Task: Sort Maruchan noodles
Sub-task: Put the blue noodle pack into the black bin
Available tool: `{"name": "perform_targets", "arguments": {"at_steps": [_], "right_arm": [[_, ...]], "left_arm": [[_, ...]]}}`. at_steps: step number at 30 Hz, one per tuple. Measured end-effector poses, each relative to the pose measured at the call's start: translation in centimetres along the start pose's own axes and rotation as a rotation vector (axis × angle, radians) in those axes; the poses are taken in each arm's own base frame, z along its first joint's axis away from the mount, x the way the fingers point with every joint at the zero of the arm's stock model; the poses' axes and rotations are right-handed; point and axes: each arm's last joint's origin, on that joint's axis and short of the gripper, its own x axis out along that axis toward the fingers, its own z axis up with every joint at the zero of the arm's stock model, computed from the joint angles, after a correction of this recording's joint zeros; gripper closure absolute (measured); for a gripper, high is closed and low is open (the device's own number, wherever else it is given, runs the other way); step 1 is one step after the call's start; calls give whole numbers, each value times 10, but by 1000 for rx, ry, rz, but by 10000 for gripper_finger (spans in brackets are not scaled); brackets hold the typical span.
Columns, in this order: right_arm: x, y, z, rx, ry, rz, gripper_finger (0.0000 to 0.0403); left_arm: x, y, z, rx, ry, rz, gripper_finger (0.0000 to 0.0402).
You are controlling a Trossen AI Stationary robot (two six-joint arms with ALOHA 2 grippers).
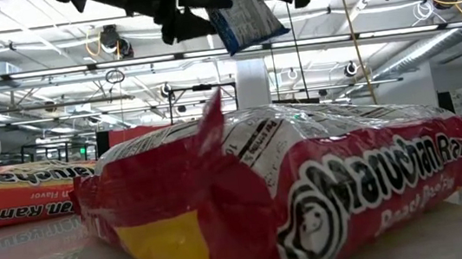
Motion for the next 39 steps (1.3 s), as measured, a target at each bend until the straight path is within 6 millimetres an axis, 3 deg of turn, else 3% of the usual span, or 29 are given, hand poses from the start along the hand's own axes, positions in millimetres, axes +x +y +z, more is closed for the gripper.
{"name": "perform_targets", "arguments": {"at_steps": [9,19,27,35,39], "right_arm": [[0,1,1,0,-30,30,403],[0,3,-3,19,13,48,403],[0,2,-4,16,41,16,403],[0,3,-5,-3,48,17,402],[0,2,-5,-6,62,-12,382]], "left_arm": [[22,-3,-12,27,-26,65,57],[21,3,-10,86,-39,155,191],[21,2,-11,141,-21,152,269],[20,3,-14,196,23,202,264],[16,6,-15,248,67,260,267]]}}
